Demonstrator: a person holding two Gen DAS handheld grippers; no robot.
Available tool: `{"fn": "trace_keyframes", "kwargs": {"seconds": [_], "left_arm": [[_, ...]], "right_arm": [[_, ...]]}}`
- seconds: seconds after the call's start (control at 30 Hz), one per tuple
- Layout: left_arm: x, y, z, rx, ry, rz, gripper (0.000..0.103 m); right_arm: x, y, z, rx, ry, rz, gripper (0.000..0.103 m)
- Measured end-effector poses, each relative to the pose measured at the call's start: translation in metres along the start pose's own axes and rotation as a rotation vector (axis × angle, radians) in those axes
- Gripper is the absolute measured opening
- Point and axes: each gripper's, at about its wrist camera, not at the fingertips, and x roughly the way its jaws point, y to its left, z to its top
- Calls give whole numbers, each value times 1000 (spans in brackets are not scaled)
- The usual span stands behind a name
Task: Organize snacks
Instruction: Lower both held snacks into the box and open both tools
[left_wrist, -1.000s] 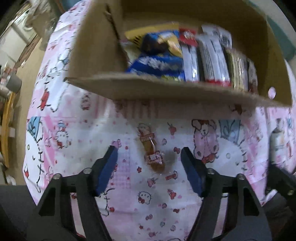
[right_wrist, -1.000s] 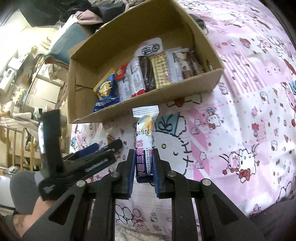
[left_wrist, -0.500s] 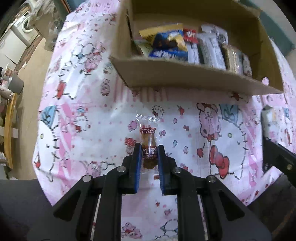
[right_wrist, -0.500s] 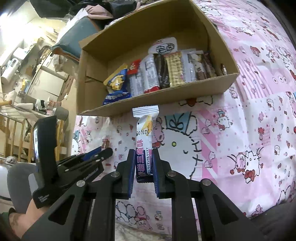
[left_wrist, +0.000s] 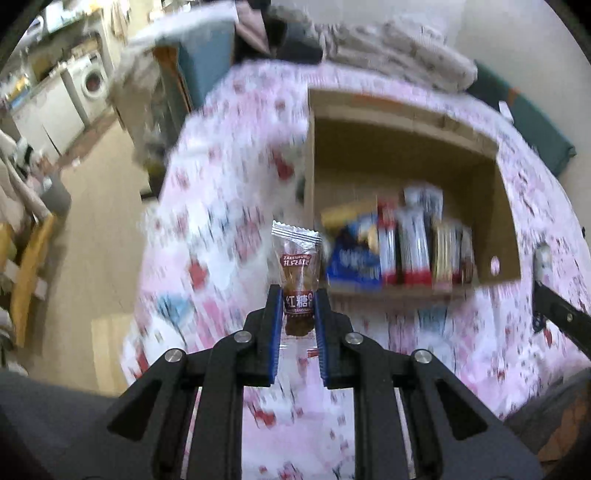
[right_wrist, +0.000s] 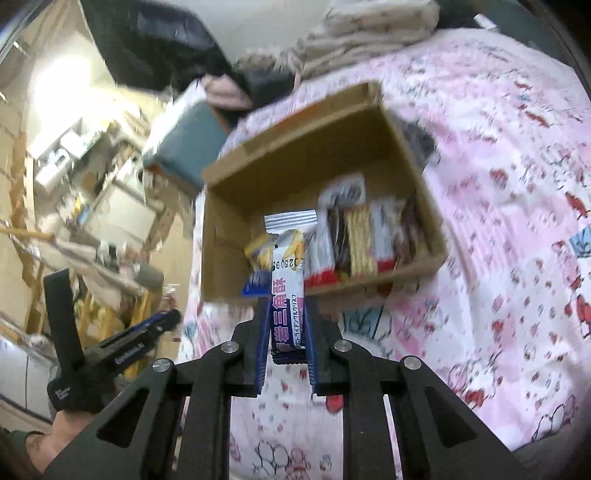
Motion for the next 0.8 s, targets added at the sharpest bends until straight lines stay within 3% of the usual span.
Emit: {"fn": "trace_keyframes", "kwargs": {"seconds": [0.33,0.8], "left_arm": [[3,-21,69,32,-74,-12,14],[59,-92,81,174,-28,-10,14]], "right_arm": [[-6,-20,52,33,-143,-88,18],[62,-34,79,-15,8,-132,18]]}}
